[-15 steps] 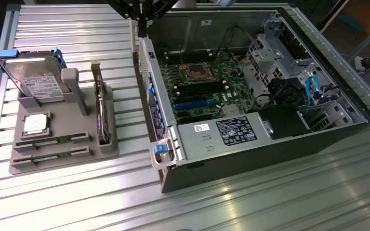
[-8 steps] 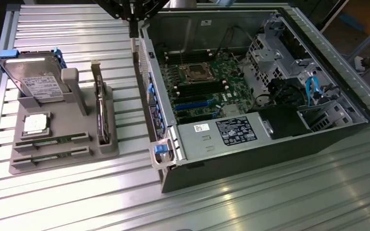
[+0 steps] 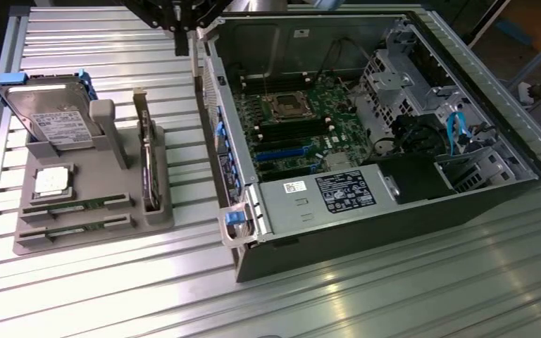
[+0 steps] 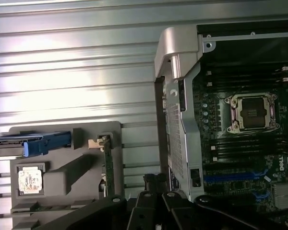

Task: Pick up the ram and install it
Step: 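Reach for the ram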

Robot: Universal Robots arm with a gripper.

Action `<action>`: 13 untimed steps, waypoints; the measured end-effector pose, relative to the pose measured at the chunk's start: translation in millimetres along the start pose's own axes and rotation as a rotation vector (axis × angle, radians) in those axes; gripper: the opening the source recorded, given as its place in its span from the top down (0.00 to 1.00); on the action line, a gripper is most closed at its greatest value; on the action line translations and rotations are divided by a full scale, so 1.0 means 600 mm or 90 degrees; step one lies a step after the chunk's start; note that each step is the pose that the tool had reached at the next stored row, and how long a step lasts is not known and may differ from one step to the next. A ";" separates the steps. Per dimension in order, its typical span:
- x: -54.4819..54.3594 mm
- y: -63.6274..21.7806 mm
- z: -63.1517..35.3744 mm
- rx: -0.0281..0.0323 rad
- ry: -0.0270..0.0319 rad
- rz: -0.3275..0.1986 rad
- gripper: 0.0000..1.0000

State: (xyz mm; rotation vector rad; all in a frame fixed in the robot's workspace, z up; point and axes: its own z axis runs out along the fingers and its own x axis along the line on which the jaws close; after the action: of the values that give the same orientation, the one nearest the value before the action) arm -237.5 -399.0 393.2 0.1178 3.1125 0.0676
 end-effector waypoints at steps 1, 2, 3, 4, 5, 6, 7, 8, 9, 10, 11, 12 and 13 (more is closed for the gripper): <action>0.008 -0.001 0.000 0.0000 0.0000 0.000 0.89; 0.013 -0.001 0.000 0.0000 0.0000 0.000 0.89; 0.019 -0.001 0.000 0.0000 0.0000 0.000 0.89; 0.021 -0.002 0.000 0.0000 0.0000 0.000 0.89; 0.024 -0.002 -0.001 0.0000 0.0000 0.000 0.89; 0.028 -0.002 -0.001 0.0000 0.0000 0.000 0.89; 0.031 -0.002 -0.001 0.0000 0.0000 0.000 0.89; 0.035 -0.003 -0.001 0.0000 0.0000 0.000 0.89; 0.037 -0.003 -0.001 0.0000 0.0000 0.000 0.89; 0.040 -0.003 -0.001 0.0000 0.0000 0.000 0.89; 0.043 -0.003 -0.001 0.0000 0.0000 0.000 0.89; 0.047 -0.003 -0.001 0.0000 0.0000 0.000 0.89; 0.050 -0.004 -0.001 0.0000 0.0000 0.000 0.89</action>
State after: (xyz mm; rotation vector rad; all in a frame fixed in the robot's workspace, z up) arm -267.5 -398.9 393.0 0.1181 3.1125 0.0677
